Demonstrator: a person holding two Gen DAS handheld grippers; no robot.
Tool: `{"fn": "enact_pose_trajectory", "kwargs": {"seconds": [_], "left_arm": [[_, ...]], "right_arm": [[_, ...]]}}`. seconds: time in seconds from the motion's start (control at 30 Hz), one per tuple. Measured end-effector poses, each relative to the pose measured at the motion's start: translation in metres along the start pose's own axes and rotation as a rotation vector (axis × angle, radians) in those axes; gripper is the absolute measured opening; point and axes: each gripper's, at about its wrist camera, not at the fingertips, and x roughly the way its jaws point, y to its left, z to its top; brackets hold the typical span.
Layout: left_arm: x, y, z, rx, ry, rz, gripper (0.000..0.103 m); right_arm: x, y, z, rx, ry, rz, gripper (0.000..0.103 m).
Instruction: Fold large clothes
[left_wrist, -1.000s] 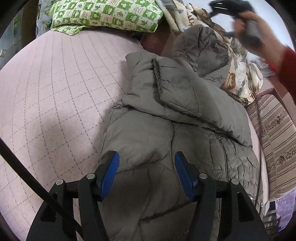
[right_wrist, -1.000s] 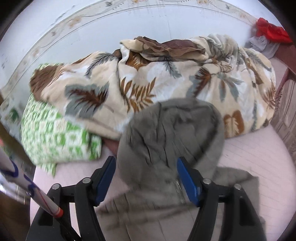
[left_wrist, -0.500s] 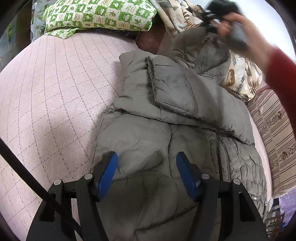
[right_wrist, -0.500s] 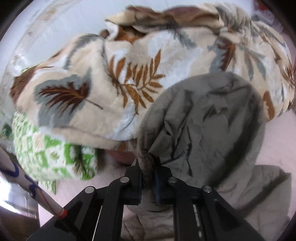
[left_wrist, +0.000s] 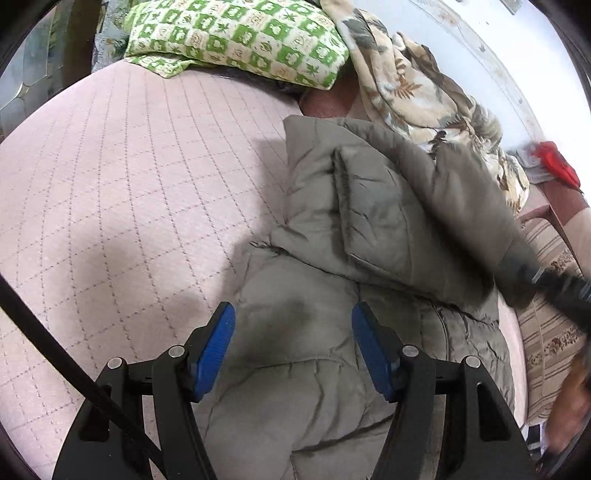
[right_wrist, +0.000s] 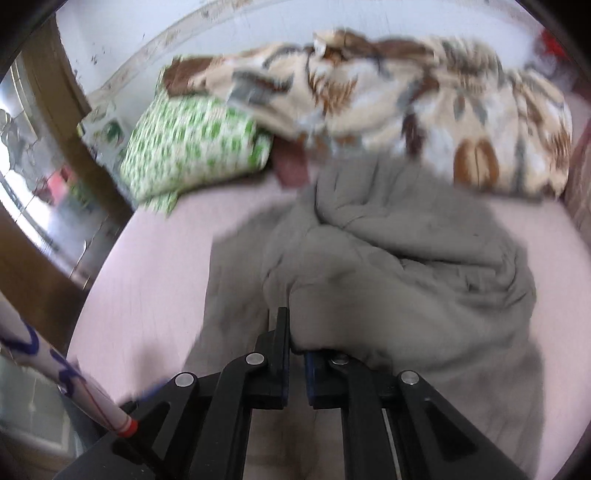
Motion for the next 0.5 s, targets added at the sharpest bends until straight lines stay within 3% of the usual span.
{"fn": "enact_pose_trajectory", "kwargs": {"seconds": [0.1, 0.33, 0.5], "left_arm": [[0.0, 0.001, 0.0, -0.009, 0.0, 0.021, 0.065], [-0.012, -0.007, -0.001, 0.033, -0.062, 0.095, 0.065], [-0.013, -0.011, -0.003, 0.06, -0.062, 0.118, 0.065]], "right_arm": [[0.029, -0.008, -0.03, 0.043, 0.066, -0.015, 0.007], [0.102, -0.024, -0.049, 0.097, 0.171, -0.076, 0.007], [0.102, -0.025, -0.051, 0.105, 0.191, -0.088, 0.016]]}}
